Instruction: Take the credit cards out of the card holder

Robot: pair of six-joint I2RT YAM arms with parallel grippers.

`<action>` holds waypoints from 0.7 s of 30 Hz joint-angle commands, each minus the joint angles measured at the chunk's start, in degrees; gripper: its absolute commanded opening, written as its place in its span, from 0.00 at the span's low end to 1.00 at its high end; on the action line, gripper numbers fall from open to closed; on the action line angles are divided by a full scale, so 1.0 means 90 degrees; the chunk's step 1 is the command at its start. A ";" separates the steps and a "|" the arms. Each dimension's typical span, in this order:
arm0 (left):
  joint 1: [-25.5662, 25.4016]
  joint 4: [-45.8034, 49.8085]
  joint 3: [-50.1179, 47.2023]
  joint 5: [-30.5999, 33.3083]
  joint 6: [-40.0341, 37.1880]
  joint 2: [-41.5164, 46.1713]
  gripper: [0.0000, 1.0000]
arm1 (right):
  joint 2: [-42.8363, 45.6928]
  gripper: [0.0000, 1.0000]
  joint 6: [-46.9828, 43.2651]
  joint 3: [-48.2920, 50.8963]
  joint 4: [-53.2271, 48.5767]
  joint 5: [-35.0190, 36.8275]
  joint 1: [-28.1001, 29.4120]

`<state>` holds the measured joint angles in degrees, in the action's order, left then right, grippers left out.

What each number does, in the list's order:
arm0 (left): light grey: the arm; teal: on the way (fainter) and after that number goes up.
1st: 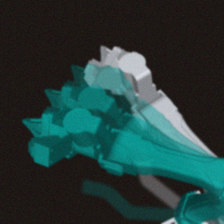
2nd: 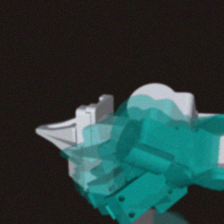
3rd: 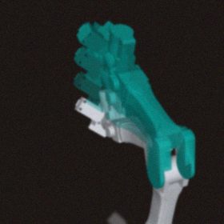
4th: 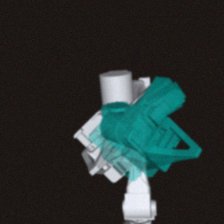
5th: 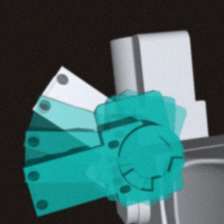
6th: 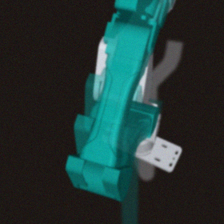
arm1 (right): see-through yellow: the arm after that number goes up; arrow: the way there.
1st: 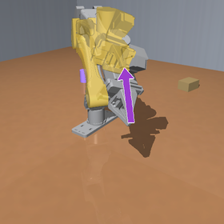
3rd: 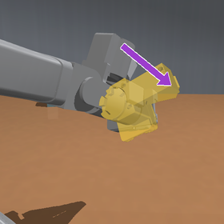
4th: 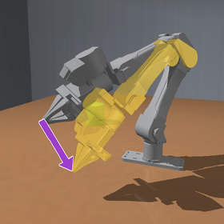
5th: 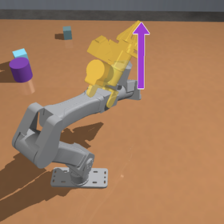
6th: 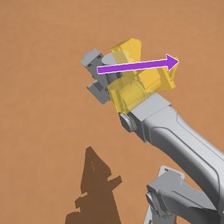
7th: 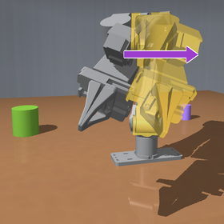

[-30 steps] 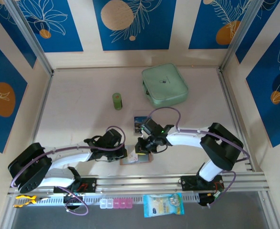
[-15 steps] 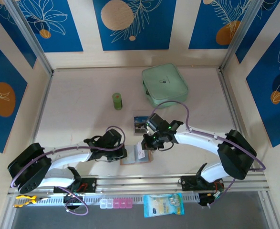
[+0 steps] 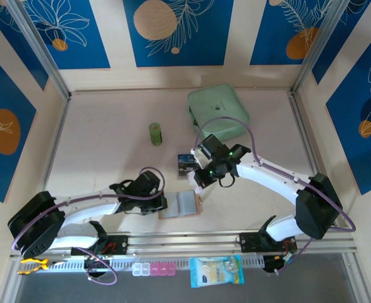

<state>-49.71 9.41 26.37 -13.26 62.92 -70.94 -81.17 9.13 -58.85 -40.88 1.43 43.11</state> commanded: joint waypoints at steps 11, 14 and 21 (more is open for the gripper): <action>0.0100 0.0339 0.0130 0.0152 -0.0074 0.0217 0.07 | -0.1438 0.00 -0.4757 -0.2330 -0.1589 0.0480 -0.0529; 0.0113 0.0389 0.0152 0.0155 -0.0086 0.0245 0.08 | -0.1894 0.00 -0.5087 -0.3013 -0.1756 0.0341 -0.0694; 0.0143 0.0543 0.0150 0.0192 -0.0094 0.0386 0.09 | -0.2983 0.00 -0.5608 -0.4529 -0.2252 0.0199 -0.0965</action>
<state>-49.17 11.84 26.55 -12.51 62.87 -68.71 -105.27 -37.12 -95.39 -56.80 5.52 35.09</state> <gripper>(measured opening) 0.084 0.063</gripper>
